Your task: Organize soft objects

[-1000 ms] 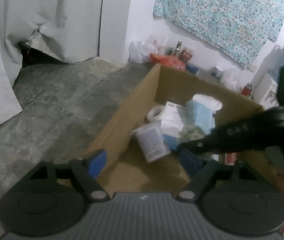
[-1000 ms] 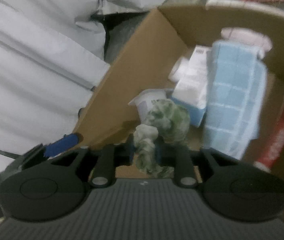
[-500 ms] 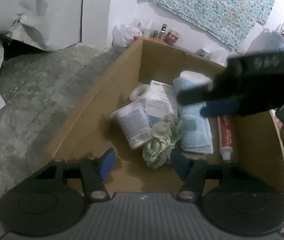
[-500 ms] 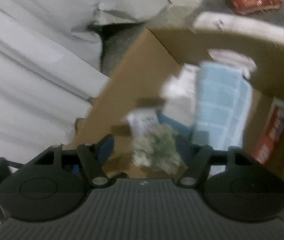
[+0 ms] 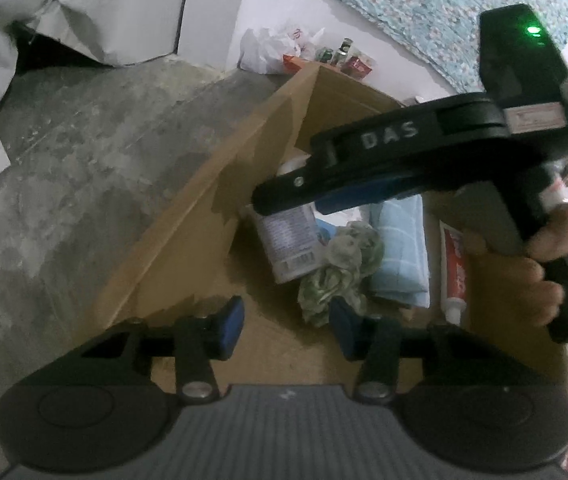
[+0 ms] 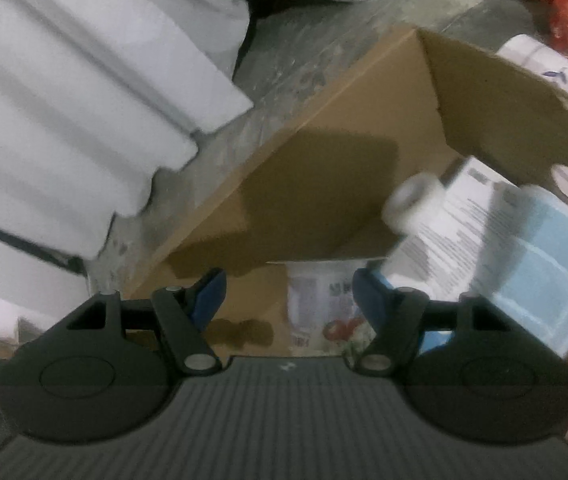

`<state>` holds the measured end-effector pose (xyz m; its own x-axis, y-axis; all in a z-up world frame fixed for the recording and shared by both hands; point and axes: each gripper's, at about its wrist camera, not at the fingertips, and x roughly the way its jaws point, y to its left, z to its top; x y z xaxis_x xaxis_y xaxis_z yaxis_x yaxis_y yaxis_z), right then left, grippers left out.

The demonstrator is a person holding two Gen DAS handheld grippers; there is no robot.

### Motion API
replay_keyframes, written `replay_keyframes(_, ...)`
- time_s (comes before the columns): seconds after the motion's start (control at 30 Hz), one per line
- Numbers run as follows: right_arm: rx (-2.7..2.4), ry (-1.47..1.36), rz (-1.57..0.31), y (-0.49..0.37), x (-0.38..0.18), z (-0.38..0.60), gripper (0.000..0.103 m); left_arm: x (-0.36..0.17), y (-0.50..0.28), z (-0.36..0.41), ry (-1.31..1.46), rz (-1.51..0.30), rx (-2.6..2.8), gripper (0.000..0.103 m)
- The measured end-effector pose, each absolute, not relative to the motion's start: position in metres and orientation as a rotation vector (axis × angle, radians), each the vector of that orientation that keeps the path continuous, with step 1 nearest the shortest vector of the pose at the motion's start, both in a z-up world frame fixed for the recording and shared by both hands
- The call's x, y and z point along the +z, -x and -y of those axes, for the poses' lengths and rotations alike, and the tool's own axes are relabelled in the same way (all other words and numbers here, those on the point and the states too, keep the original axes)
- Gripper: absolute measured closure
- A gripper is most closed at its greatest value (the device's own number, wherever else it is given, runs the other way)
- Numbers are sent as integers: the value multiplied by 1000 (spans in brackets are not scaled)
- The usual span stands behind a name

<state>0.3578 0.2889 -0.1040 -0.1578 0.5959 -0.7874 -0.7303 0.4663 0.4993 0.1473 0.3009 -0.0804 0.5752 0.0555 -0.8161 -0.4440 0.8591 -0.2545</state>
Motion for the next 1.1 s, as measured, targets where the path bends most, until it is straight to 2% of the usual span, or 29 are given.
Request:
replay_keyframes(0.27,1150,177,-1344,-369,-118,-300,36,-81,-143,-302,472,-922,302,56)
replay_keyframes(0.5,1171,144,-1412,-380,-129,-302,33,-80,-142,-303,479,-920,296,56)
replay_keyframes(0.53,1175,144,-1408,-380,-128,-301,39,-79,-141,-303,479,-918,296,56)
replay_keyframes(0.57,1171,154,-1397,-381,-128,-300,52,-79,-141,-303,479,-918,298,56)
replay_keyframes(0.6,1155,175,-1381,-380,-128,-298,54,-79,-141,-303,479,-916,298,56)
replay_keyframes(0.8,1147,137,-1336,-373,-126,-285,55,-78,-139,-301,471,-907,299,56)
replay_keyframes(1.1,1222,220,-1056,-335,-97,-261,55,-77,-137,-303,475,-901,298,56)
